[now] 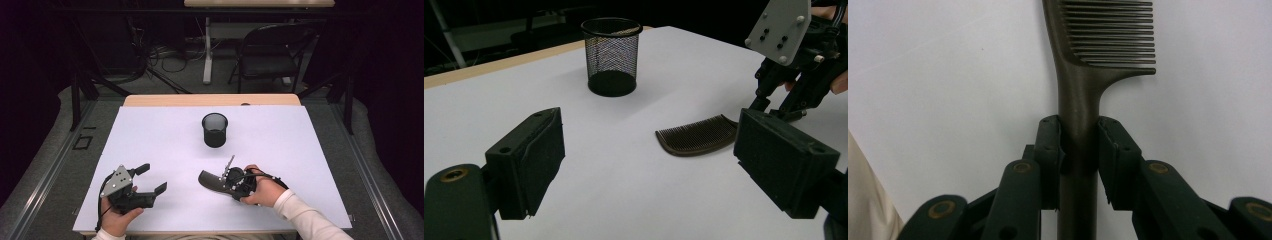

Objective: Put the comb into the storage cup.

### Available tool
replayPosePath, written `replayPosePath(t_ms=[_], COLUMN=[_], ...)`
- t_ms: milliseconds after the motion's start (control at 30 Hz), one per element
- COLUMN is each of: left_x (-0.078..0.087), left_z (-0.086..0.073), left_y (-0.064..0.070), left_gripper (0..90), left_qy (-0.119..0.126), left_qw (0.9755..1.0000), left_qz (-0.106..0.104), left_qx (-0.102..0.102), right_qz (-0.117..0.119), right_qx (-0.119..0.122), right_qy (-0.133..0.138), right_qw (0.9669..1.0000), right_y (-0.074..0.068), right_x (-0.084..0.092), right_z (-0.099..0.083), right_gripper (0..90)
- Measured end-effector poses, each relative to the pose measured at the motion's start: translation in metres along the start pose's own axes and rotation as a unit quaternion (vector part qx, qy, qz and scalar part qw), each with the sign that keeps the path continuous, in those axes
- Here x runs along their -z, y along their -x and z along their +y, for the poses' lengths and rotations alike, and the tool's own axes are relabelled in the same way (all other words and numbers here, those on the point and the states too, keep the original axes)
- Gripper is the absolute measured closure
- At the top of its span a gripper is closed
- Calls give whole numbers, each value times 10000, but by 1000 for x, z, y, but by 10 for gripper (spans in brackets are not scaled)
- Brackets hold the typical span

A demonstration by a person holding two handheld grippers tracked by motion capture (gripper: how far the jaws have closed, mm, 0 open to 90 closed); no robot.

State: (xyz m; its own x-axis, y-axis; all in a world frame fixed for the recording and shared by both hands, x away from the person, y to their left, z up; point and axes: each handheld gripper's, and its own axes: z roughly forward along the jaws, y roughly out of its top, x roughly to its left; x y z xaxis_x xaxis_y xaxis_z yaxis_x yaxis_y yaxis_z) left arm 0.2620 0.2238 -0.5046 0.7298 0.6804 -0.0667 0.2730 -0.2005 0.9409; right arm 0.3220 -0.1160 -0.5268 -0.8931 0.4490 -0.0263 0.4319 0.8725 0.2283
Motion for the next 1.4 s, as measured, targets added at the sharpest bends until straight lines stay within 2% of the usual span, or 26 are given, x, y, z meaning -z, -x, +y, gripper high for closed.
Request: replayPosePath(t_ms=[700, 1000, 1400], left_x=[0, 0, 0], left_z=[0, 0, -1], left_y=[0, -1, -1], left_gripper=[135, 135, 135], left_qy=[-15, -6, -2], left_qw=[10000, 10000, 10000], left_qz=[-16, 6, 9], left_qx=[-2, 13, 15], right_qz=[-71, -166, -304], right_qx=[-162, -254, -361], right_qy=[470, 802, 1277], right_qw=[9987, 9963, 9907], right_y=[0, 0, 1], right_x=[13, 20, 30], right_z=[-3, -4, -5], right_gripper=[726, 726, 726])
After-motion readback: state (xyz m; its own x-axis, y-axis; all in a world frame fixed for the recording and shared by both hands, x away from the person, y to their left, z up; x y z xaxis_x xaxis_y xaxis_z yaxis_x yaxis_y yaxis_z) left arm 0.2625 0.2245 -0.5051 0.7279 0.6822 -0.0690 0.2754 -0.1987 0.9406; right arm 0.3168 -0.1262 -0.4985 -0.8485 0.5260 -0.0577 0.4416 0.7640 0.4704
